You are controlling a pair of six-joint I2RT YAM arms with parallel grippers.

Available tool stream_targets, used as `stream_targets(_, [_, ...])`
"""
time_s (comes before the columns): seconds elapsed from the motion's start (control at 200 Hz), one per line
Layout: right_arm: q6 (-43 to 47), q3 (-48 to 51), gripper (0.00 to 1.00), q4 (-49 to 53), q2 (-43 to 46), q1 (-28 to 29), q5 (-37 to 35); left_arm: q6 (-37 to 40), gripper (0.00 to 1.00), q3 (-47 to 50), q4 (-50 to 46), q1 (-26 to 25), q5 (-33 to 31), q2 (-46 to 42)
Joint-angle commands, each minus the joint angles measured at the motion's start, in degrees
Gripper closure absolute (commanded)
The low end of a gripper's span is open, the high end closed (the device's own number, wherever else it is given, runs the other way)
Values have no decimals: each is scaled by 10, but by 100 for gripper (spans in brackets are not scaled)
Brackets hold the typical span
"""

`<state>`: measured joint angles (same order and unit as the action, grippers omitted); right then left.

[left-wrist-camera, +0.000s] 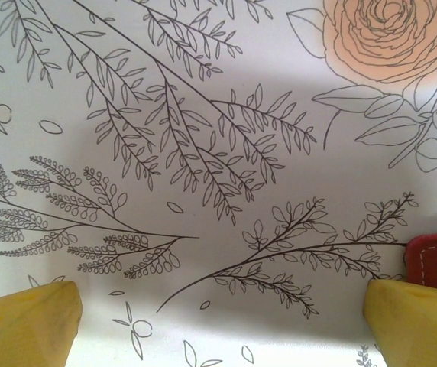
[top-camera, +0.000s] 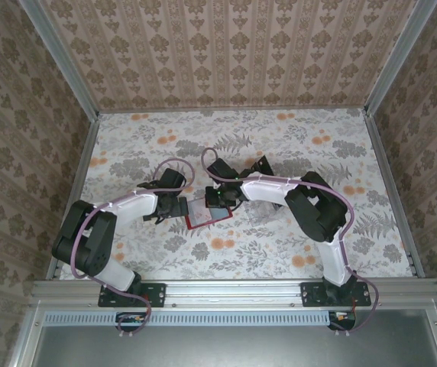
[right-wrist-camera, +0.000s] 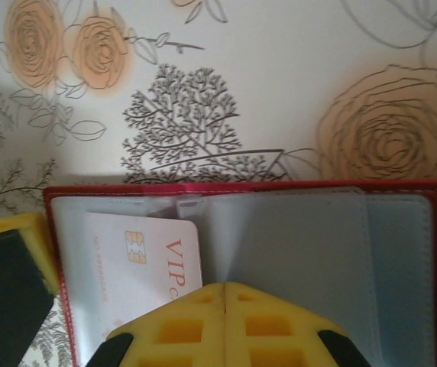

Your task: Put the credit cards into the card holder

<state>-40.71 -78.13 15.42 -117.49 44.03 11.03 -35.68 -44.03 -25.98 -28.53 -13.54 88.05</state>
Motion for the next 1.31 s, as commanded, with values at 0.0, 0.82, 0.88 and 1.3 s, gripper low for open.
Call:
stream_targets(0.0, [-23, -22, 99, -12, -20, 12, 22, 13, 0, -5, 11, -2, -4, 17])
stream_targets(0.82, [-39, 40, 87, -27, 56, 21, 13, 30, 0, -4, -19, 11, 17, -61])
stream_targets(0.88, [-38, 48, 87, -26, 56, 22, 11, 26, 0, 7, -21, 10, 20, -74])
stream_targets(1.3, [-41, 68, 93, -28, 47, 39, 7, 10, 0, 63, -33, 3, 27, -107])
